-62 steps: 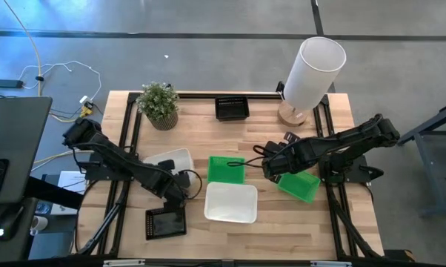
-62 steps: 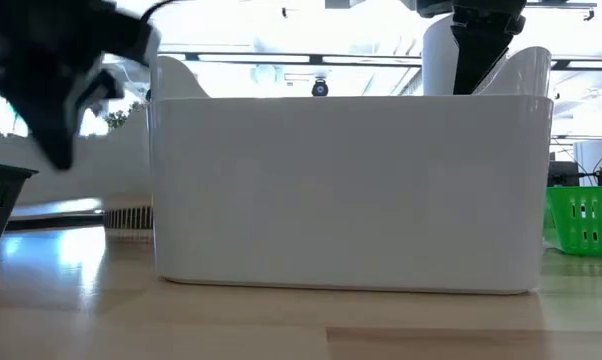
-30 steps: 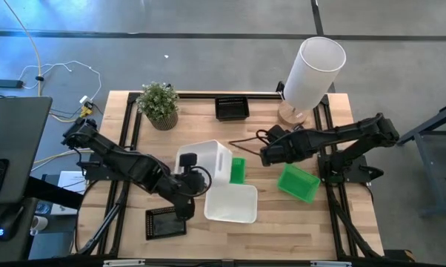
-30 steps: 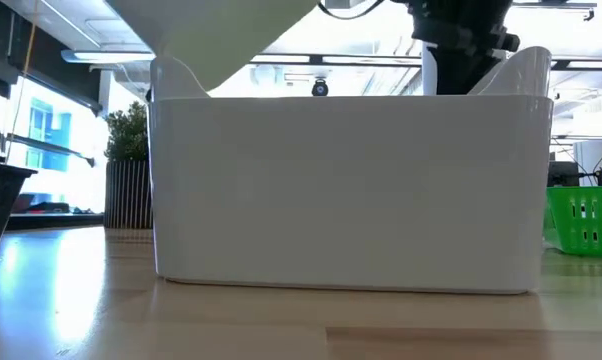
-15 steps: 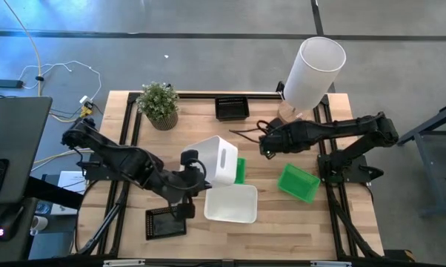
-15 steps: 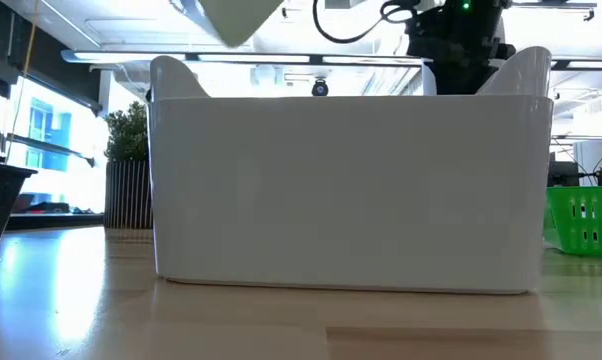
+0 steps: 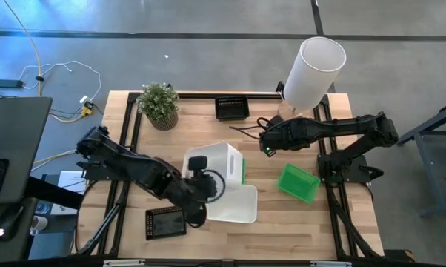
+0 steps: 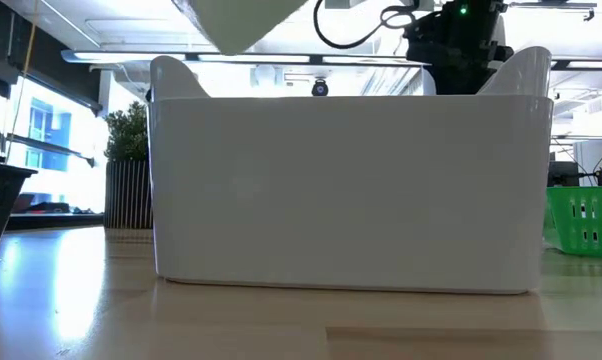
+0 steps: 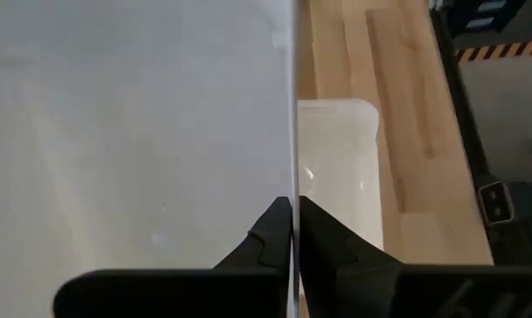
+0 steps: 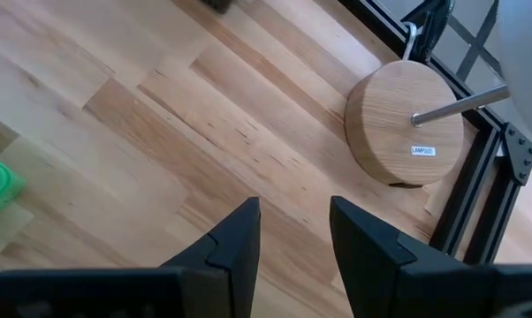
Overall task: Stack baskets by color
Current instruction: Stack the left white bin on the right white bins
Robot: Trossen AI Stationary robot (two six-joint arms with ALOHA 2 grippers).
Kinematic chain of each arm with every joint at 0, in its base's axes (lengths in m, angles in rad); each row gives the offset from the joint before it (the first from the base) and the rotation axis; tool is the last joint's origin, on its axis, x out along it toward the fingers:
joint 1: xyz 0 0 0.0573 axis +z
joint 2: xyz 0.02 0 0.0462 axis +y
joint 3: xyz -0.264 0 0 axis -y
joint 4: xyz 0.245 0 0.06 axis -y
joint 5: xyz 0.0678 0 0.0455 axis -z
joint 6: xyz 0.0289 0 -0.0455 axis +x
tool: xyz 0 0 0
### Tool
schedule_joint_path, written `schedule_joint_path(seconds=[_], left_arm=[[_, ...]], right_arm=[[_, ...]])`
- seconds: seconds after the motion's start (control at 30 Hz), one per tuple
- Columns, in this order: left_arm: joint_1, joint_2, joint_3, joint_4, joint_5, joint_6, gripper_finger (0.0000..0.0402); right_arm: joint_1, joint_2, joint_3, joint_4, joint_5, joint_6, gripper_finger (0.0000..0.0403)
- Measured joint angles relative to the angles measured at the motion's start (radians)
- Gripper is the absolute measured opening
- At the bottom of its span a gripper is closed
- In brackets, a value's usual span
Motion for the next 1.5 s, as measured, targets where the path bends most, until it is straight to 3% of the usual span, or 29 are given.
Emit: schedule_joint_path(seconds=[0.3,0.63,1.0,1.5], left_arm=[[-0.040,0.143,0.069,-0.016,0.059,-0.017,0.0000],[-0.073,0.261,0.152,-0.014,0.053,0.028,0.0000],[-0.047,0.290,0.155,0.014,0.052,0.028,0.0000],[-0.024,0.374,0.153,0.002,0.167,0.018,0.0000]], right_arm=[[0.000,0.000,0.000,-0.004,0.000,0.000,0.0124],[0.000,0.000,0.000,-0.007,-0.001,0.000,0.0124],[0.001,0.000,0.000,-0.007,-0.005,0.000,0.0124],[0.001,0.000,0.000,-0.007,-0.030,0.000,0.0124]])
